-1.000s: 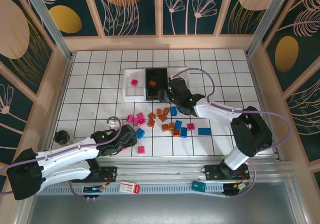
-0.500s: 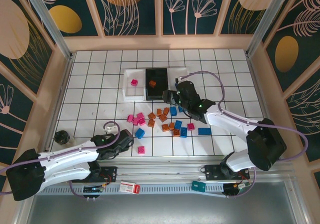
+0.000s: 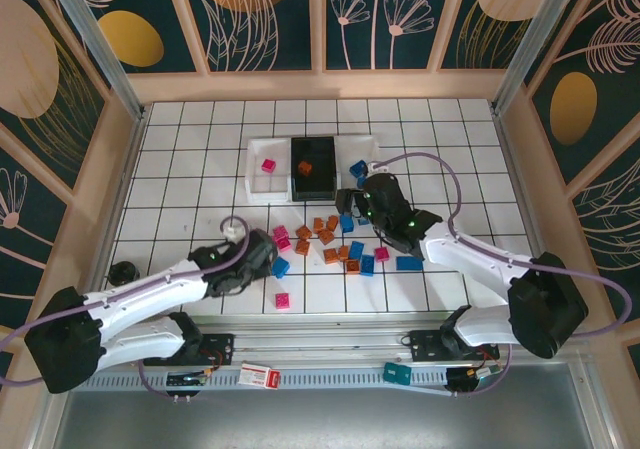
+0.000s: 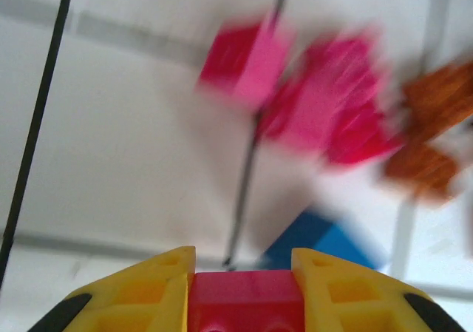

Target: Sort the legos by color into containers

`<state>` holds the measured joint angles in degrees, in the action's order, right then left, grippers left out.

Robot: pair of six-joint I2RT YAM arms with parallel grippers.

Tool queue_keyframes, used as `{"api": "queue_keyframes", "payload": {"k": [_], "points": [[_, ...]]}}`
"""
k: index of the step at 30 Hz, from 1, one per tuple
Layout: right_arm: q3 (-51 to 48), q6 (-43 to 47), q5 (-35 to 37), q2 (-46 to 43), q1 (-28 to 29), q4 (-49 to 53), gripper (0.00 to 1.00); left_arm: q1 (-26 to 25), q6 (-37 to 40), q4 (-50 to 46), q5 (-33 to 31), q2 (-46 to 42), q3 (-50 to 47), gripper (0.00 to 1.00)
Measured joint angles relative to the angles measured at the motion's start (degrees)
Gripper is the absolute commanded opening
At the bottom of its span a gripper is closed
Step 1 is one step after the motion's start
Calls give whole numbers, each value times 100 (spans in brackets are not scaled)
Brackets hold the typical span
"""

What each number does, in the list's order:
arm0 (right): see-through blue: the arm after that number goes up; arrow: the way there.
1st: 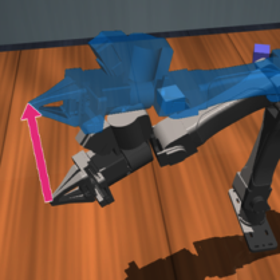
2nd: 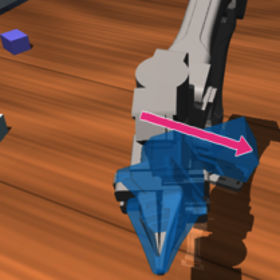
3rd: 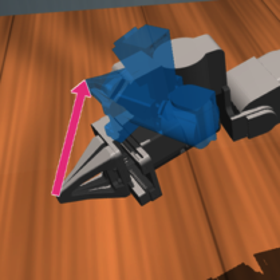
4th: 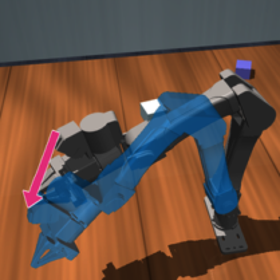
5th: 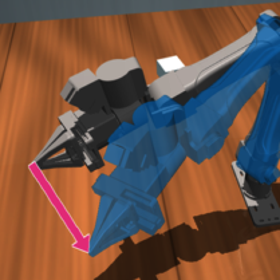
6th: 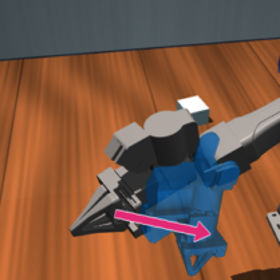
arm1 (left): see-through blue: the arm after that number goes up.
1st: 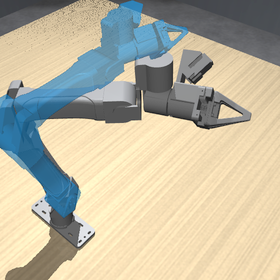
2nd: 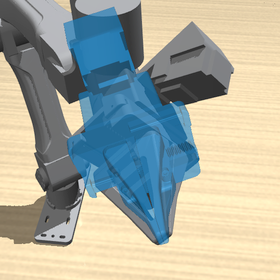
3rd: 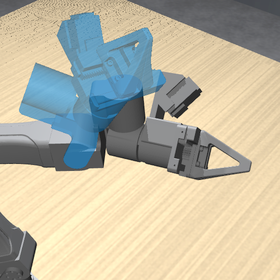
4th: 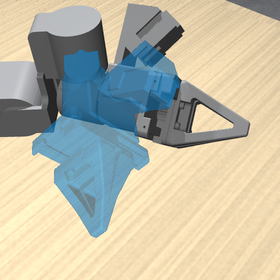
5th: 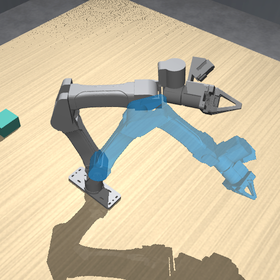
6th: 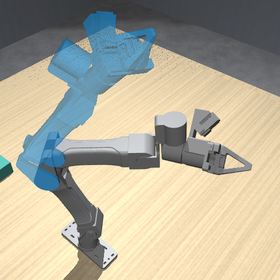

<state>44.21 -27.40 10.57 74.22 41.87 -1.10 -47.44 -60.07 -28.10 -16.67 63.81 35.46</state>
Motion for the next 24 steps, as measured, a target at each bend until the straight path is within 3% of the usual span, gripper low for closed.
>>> {"api": "queue_keyframes", "payload": {"k": [3,8,15,24], "points": [[-118,-44,0,-57,0,-2,65,599,509,308,-68,334,837,22],[-339,-131,-11,-57,0,2,65,1464,1239,914,-129,1665,2131,20],[-560,-203,-15,-201,2,7,65,2015,1762,1196,-188,3486,3560,20],[-841,-319,-33,-501,20,87,65,2238,2000,1137,-179,4843,4791,48]]}}
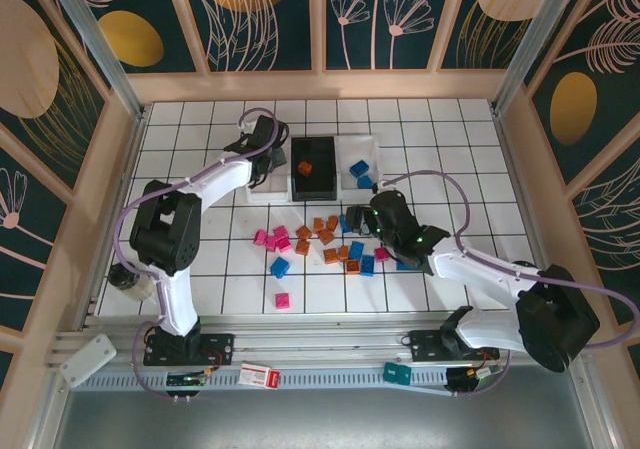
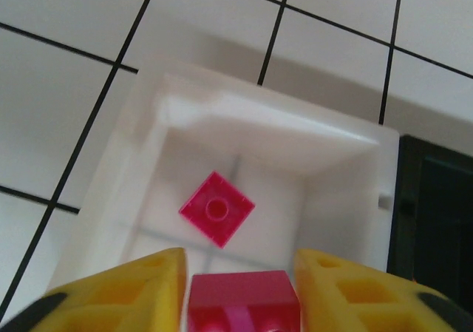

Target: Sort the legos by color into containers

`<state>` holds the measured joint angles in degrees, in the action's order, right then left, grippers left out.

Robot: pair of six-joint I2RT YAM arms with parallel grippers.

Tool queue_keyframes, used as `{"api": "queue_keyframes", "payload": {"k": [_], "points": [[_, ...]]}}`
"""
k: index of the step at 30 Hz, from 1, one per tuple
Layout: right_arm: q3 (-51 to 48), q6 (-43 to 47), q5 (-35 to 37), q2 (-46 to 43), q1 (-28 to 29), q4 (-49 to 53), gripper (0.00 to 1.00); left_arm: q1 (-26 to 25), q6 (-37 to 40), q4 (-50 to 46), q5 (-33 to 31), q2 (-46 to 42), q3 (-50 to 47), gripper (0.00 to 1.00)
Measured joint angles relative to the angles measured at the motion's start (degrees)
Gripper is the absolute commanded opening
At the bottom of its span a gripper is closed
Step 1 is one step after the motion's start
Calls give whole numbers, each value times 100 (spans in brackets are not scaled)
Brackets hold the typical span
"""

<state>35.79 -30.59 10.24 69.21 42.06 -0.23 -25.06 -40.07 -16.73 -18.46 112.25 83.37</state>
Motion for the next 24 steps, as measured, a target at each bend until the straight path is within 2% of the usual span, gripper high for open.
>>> {"api": "queue_keyframes", "payload": {"k": [6,8,13,18,24], "points": [[-33,-24,0,-251,4,85,66,0,68,-37,136,17,192,55],[-33,-26,0,-313,4,85,66,-2,74,0,269,-155,13,62],[-33,-24,0,-334,4,85,66,-138,68,109,581,-1394,-1290,69],[-33,-26,-2,-315,4,63,66,-785,-28,173,691,-2924,-2610,73],[-101,-26,-9,-212,4,0,66,-1657,-459,-59,798,-4321,-4065,79]]}}
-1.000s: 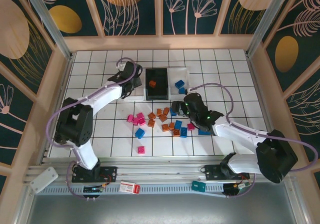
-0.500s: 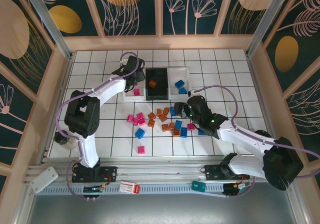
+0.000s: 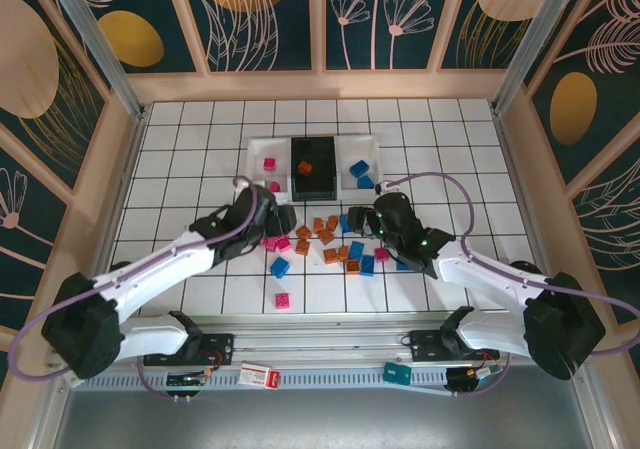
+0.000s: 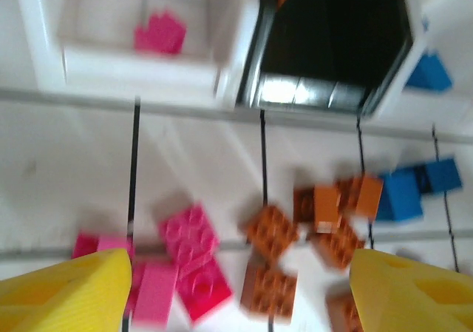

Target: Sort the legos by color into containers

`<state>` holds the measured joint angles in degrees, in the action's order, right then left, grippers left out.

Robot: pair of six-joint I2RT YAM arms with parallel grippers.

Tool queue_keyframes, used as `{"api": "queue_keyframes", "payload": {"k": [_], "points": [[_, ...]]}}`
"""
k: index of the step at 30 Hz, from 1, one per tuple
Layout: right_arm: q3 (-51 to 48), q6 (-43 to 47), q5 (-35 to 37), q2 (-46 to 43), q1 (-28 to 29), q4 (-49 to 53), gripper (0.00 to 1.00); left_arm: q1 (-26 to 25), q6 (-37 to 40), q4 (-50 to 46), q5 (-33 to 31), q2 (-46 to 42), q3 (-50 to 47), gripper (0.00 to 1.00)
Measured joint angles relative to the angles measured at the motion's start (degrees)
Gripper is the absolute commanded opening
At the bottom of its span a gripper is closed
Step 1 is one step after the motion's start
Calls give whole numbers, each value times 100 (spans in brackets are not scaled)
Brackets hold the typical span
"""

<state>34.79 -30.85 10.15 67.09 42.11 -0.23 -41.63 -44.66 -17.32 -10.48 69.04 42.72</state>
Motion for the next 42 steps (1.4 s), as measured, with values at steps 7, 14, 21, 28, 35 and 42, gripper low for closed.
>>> {"api": "queue_keyframes", "payload": {"k": [7,14,21,28,35,42], "points": [[-83,-7,-20,114,0,-63,66,-1010,-901,-459,68,-1086,-1377,80],[-83,-17,-20,170,0,-92,66,-1952,-1530,-457,151,-682,-1781,80],[-83,-17,-13,164,0,-83,66,-2363,-1593,-291,98,227,-1272,66],[-83,-17,15,120,0,-22,66,-2599,-1626,-382,-118,479,-1233,52],[-83,-17,42,120,-2,42,66,-2715,-1762,-437,-264,461,-1272,32],[-83,-17,59,138,-2,55,66,-2736,-1799,-415,-216,413,-1263,23]]}}
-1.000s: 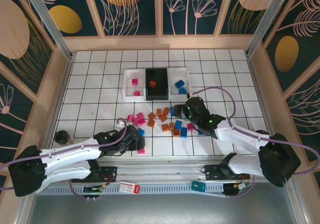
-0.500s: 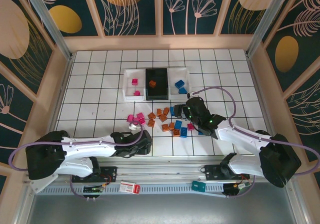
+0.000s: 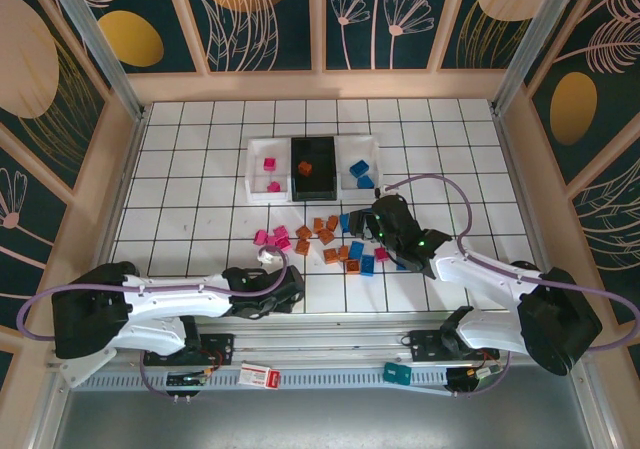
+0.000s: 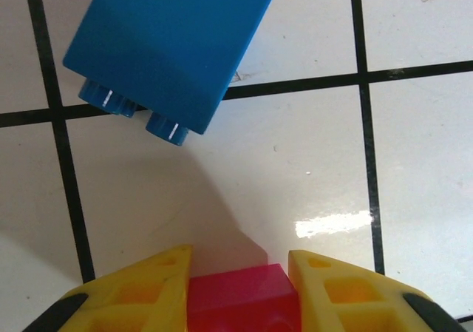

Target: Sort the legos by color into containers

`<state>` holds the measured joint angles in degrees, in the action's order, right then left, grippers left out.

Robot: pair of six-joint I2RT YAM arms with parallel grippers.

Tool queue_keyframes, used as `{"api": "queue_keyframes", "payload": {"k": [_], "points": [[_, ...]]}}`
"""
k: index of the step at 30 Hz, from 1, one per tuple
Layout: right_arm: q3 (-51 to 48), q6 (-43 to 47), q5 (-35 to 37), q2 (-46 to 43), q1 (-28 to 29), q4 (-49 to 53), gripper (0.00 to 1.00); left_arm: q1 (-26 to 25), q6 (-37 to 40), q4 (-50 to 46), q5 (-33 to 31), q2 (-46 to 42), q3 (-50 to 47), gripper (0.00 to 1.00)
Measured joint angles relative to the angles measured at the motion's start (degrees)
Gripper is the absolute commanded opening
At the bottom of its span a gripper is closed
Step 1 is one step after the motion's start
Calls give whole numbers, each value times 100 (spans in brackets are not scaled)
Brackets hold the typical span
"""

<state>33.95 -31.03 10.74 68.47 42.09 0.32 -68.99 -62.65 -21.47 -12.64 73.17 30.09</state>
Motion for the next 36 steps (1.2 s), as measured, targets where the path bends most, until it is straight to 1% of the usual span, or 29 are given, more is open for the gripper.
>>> {"api": "queue_keyframes", "payload": {"k": [3,6,9,11,12,13,15,17,20,23,28,32,34,36], "points": [[0,0,17,0,0,9,66,44,31,-111,37,-98,144,22],[2,-2,17,0,0,9,66,507,243,-304,-28,-490,396,24],[2,-2,17,11,0,4,66,1388,658,-407,-308,-931,798,24],[4,-26,15,63,0,2,66,2068,1001,-326,-424,-979,1167,25],[4,-48,13,98,0,-2,66,2330,1139,-251,-452,-935,1307,25],[4,-70,11,138,0,0,66,2640,1309,-138,-463,-824,1502,25],[4,-92,11,197,0,2,66,3106,1596,90,-479,-466,1873,25],[4,-105,11,210,0,7,66,3493,1875,291,-474,131,2363,25],[4,-109,13,210,0,11,66,3842,2214,529,-446,1080,3099,25],[7,-107,15,210,0,17,66,4081,2435,675,-422,1906,3738,25],[11,-107,39,168,0,160,66,4402,2610,743,-376,3012,4533,25],[11,-107,142,-118,-4,385,66,4527,2667,682,-372,3685,5021,26],[11,-107,162,-269,-28,468,66,4533,2671,621,-372,3921,5257,28],[9,-107,157,-361,-107,518,66,4533,2691,592,-374,4109,5477,35]]}}
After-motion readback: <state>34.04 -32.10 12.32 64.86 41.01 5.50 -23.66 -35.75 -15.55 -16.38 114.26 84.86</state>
